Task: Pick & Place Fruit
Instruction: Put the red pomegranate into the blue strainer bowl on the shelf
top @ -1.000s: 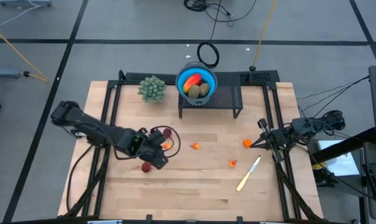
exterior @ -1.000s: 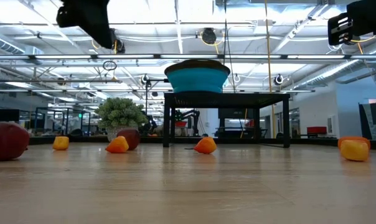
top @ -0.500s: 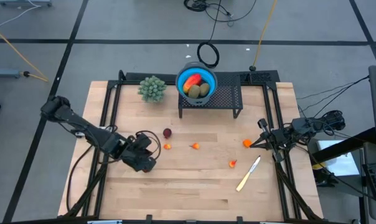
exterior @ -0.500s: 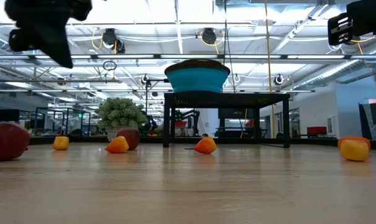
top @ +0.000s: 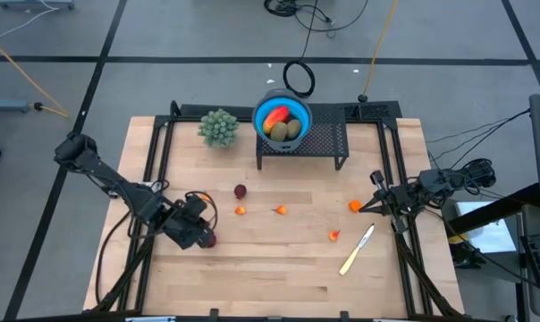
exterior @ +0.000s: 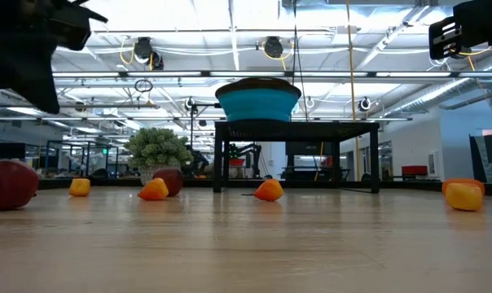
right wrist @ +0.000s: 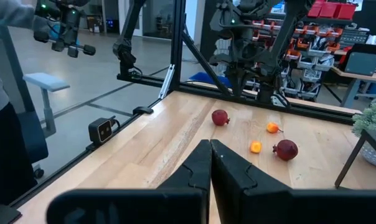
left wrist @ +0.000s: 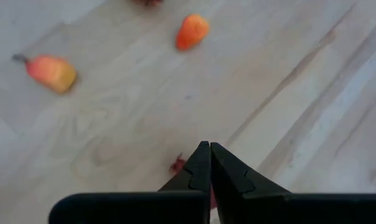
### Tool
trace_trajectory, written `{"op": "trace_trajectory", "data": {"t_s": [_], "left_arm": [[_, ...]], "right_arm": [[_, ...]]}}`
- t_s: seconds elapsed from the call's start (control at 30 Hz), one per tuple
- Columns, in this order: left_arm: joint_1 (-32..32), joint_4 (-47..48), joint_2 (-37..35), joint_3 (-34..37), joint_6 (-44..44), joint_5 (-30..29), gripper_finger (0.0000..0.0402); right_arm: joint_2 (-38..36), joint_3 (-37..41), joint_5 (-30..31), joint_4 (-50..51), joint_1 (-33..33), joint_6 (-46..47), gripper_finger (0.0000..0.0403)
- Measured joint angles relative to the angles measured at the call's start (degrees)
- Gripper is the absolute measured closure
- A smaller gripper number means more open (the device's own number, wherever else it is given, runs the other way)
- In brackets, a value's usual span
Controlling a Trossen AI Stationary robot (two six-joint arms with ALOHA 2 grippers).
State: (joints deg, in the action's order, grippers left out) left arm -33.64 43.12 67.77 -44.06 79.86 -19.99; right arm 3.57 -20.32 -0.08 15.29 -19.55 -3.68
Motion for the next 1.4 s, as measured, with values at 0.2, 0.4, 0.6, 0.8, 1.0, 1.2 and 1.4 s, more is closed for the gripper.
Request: {"op": "trace_trajectory", "data": {"t_s": [0.2, 0.4, 0.6, 0.8, 1.0, 1.2, 1.4], "left_arm": [[0.3, 0.1, 0.0, 0.1, 6.7, 6.2, 0.039], [0.3, 0.2, 0.0, 0.1, 14.8, 8.0, 0.0375], [0.3, 0.3, 0.1, 0.1, 18.0, 7.6, 0.0333], [0.3, 0.3, 2.1, 0.1, 21.4, 7.6, 0.0248], [0.3, -0.1, 4.3, 0.1, 22.9, 10.0, 0.0161], [0.3, -1.8, 6.3, 0.1, 23.1, 11.0, 0.0108], [0.3, -6.5, 9.0, 0.1, 22.6, 11.0, 0.0082]], "right_arm": [[0.0, 0.0, 0.3, 0.0, 0.0, 0.0, 0.0403], [0.0, 0.0, 0.5, 0.0, 0.0, 0.0, 0.0403], [0.0, 0.0, 0.5, 0.0, 0.0, 0.0, 0.0403], [0.0, 0.0, 0.5, 0.0, 0.0, 0.0, 0.0403], [0.0, 0.0, 0.5, -0.3, 0.0, 0.0, 0.0403], [0.0, 0.0, 0.5, -0.4, 0.0, 0.0, 0.0403], [0.0, 0.0, 0.5, -0.4, 0.0, 0.0, 0.0403]]}}
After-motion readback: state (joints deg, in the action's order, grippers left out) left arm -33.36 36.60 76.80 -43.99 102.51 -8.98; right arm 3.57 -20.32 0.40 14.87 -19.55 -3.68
